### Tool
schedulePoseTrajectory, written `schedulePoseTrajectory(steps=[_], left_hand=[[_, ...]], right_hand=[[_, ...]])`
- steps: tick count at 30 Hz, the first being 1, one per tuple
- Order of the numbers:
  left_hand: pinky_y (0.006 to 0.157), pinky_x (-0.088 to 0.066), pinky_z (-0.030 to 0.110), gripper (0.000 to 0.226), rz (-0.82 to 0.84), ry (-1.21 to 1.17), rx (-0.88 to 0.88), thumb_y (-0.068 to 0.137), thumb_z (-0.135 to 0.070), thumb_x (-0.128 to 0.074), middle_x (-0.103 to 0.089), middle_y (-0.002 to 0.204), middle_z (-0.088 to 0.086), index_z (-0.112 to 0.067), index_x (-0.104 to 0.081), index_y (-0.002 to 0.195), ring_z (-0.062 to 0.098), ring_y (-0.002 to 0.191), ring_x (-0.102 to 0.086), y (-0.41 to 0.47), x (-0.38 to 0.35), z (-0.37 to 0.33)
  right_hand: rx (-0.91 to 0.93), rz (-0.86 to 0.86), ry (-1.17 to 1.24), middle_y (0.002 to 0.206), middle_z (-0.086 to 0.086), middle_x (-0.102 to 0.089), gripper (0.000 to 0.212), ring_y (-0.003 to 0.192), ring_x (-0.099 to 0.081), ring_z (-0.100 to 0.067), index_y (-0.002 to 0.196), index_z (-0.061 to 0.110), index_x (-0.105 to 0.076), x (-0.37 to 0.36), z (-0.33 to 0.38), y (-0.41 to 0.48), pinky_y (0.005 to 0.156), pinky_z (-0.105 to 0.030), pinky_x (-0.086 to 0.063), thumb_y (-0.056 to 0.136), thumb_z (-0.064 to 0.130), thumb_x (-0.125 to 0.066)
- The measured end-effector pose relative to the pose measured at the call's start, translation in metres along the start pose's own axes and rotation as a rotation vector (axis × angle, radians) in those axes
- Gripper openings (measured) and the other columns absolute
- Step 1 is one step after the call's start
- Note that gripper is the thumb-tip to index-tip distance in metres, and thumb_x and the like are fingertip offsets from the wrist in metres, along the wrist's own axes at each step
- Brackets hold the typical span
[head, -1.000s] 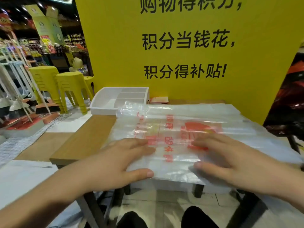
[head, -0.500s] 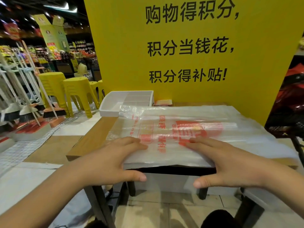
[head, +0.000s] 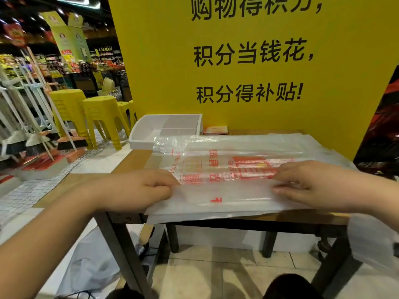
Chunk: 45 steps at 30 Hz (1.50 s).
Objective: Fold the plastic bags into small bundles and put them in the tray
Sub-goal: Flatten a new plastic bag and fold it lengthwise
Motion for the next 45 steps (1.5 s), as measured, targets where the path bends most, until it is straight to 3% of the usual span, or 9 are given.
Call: schedulePoseTrajectory(steps=[7,14,18,22,24,28,35,41,45], left_hand=[[0.078,-0.044,0.013,0.007,-0.123,-0.04,0.022,0.093,-0.041,-0.064,-0.068,0.093,-0.025,-0.037,-0.071,0.094,-0.004,0.091,-0.061,-0.003,0.02,0.02],[0.073,-0.047,0.025,0.019,-0.412,-0.053,0.163,0.085,-0.045,-0.071,-0.066,0.091,-0.017,-0.046,-0.064,0.102,0.0,0.081,-0.058,-0.011,0.003,0.041],[0.066,-0.037,0.01,0.023,-0.473,0.055,0.178,0.091,-0.037,-0.067,-0.06,0.096,-0.022,-0.048,-0.055,0.108,-0.003,0.084,-0.054,-0.008,-0.007,0.03],[0.097,-0.045,0.031,0.034,-0.604,0.277,0.096,0.091,-0.031,-0.062,-0.053,0.124,-0.012,-0.045,-0.052,0.12,0.015,0.117,-0.052,-0.01,-0.017,0.021],[0.103,-0.041,0.043,0.032,-0.607,0.298,-0.01,0.095,-0.029,-0.053,-0.049,0.136,-0.01,-0.039,-0.056,0.125,0.017,0.129,-0.045,-0.011,-0.024,0.005],[0.102,-0.037,0.037,0.045,-0.52,0.346,-0.082,0.097,-0.04,-0.033,-0.053,0.141,-0.005,-0.032,-0.058,0.134,0.019,0.132,-0.047,-0.002,-0.037,-0.023],[0.101,-0.046,0.037,0.057,-0.504,0.525,-0.086,0.068,-0.021,-0.083,-0.065,0.13,0.003,-0.026,-0.069,0.123,0.027,0.118,-0.063,0.007,-0.056,-0.048],[0.099,-0.05,0.047,0.053,-0.414,0.405,0.054,0.098,-0.052,-0.028,-0.067,0.128,-0.004,-0.027,-0.067,0.124,0.02,0.118,-0.064,0.02,-0.082,-0.044],[0.123,0.004,0.039,0.082,-0.312,0.34,0.138,0.079,-0.063,0.014,-0.011,0.162,-0.024,-0.049,-0.02,0.152,0.004,0.152,-0.005,0.024,-0.068,-0.026]], right_hand=[[-0.152,0.1,0.028,0.103,0.019,-0.068,0.029,0.096,-0.061,-0.004,0.114,0.031,-0.063,0.015,-0.024,0.007,0.091,-0.033,-0.05,0.093,0.051,-0.06],[-0.35,0.171,0.101,0.079,0.036,-0.061,0.019,0.074,-0.061,0.007,0.109,0.055,-0.056,0.018,-0.083,-0.012,0.075,-0.025,-0.052,0.091,0.051,-0.063],[-0.462,0.176,0.027,0.078,0.03,-0.067,0.026,0.074,-0.064,0.007,0.11,0.05,-0.056,0.02,-0.115,-0.019,0.082,-0.028,-0.054,0.089,0.044,-0.07],[-0.586,0.132,-0.506,0.11,0.014,-0.059,0.042,0.104,-0.06,-0.011,0.132,0.038,-0.048,0.013,-0.108,-0.016,0.089,-0.032,-0.051,0.093,0.039,-0.061],[-0.404,-0.171,-0.733,0.124,0.004,-0.058,0.044,0.115,-0.058,-0.023,0.132,0.031,-0.053,0.011,-0.065,-0.005,0.09,-0.036,-0.048,0.088,0.026,-0.061],[0.099,-0.402,-0.189,0.128,0.003,-0.062,0.036,0.113,-0.059,-0.023,0.124,0.025,-0.064,-0.015,0.045,0.007,0.093,-0.043,-0.051,0.088,0.027,-0.056],[0.03,-0.296,0.113,0.147,0.018,-0.047,0.049,0.132,-0.045,-0.006,0.14,0.037,-0.054,-0.053,0.055,0.024,0.109,-0.024,-0.039,0.103,0.051,-0.026],[-0.034,-0.278,0.166,0.159,0.017,-0.029,0.047,0.146,-0.026,-0.006,0.15,0.039,-0.041,-0.06,0.062,0.034,0.119,-0.022,-0.019,0.105,0.048,-0.031],[-0.039,-0.221,0.197,0.157,0.027,-0.026,0.054,0.145,-0.018,0.005,0.149,0.046,-0.037,-0.058,0.046,0.028,0.12,-0.02,-0.014,0.101,0.062,-0.02]])
Point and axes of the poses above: each hand's wrist, its own y-axis towards the middle knuckle, its own x-axis out of the back of the hand, z = x × y, the point moved 3 cm from there along y, towards the middle knuckle
